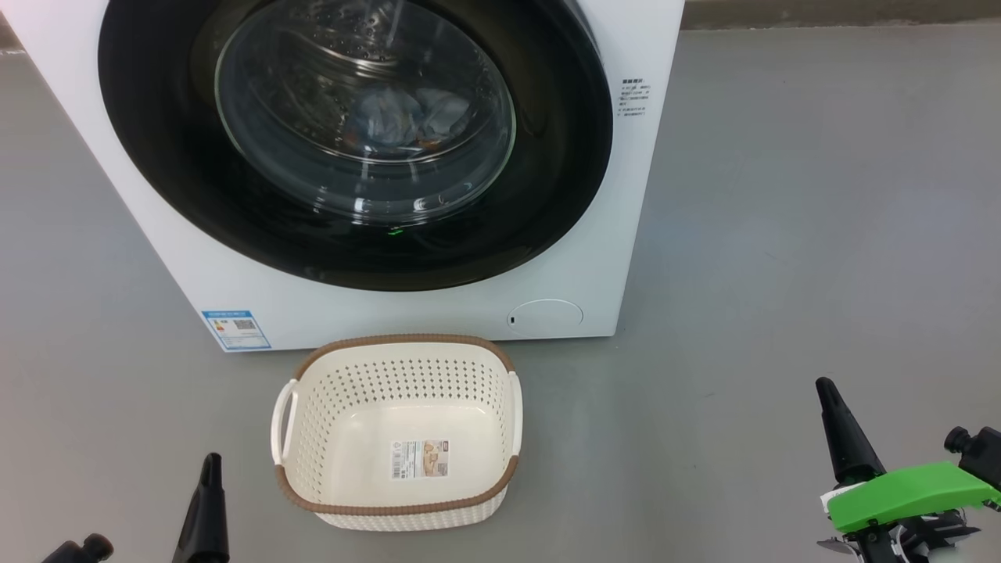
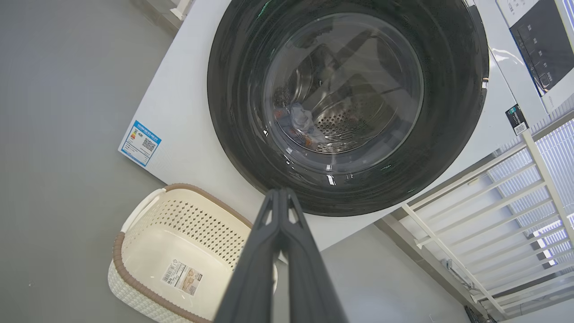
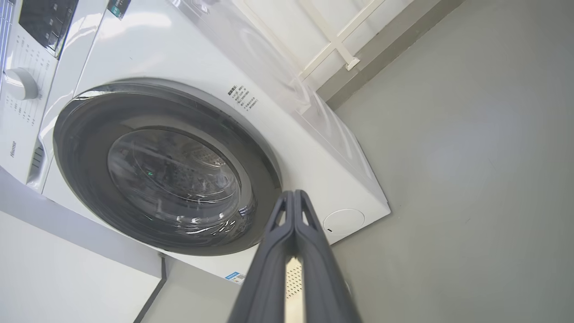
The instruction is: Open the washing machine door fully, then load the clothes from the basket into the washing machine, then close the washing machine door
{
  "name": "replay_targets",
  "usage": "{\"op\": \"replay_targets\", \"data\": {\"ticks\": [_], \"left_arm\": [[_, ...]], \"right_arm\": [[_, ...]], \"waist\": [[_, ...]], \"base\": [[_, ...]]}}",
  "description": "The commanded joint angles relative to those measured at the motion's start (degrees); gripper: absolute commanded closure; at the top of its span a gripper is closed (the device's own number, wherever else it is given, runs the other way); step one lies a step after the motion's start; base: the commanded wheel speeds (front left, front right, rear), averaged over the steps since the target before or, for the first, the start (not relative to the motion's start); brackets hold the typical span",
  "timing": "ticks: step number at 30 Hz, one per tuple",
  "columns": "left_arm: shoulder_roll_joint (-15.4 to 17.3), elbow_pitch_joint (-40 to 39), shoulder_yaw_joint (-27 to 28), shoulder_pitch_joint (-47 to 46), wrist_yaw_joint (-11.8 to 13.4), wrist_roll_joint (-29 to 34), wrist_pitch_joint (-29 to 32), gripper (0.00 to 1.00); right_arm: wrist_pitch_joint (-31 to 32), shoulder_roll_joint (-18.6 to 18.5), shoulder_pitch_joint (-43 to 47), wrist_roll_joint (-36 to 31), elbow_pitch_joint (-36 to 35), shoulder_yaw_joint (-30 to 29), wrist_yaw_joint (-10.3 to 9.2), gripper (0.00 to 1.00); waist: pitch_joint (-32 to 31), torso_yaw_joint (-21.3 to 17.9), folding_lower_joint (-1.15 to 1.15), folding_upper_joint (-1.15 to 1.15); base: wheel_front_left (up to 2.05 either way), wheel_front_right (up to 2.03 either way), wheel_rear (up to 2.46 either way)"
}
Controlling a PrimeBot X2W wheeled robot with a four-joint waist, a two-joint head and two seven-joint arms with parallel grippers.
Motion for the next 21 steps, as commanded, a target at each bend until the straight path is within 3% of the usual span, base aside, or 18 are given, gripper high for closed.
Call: {"op": "replay_targets", "data": {"ticks": [1,21], "left_arm": [[1.1,-0.9,1.4,-3.1,-0.1,-2.1,0.6,1.0],[1.1,0.3,2.6,-4.2,-0.1,-14.1,3.7,1.0]], "right_arm": [[0.4,0.0,-0.8,2.0,-1.7,-0.3,-0.06,1.0],[3.8,2.1,-0.6,12.2,-2.1,-2.2,-0.08,1.0]], "waist": [[0.0,0.0,-0.01,0.0],[-0.4,0.2,-0.01,0.0]], "base": [[0.0,0.0,0.0],[0.0,0.0,0.0]]}}
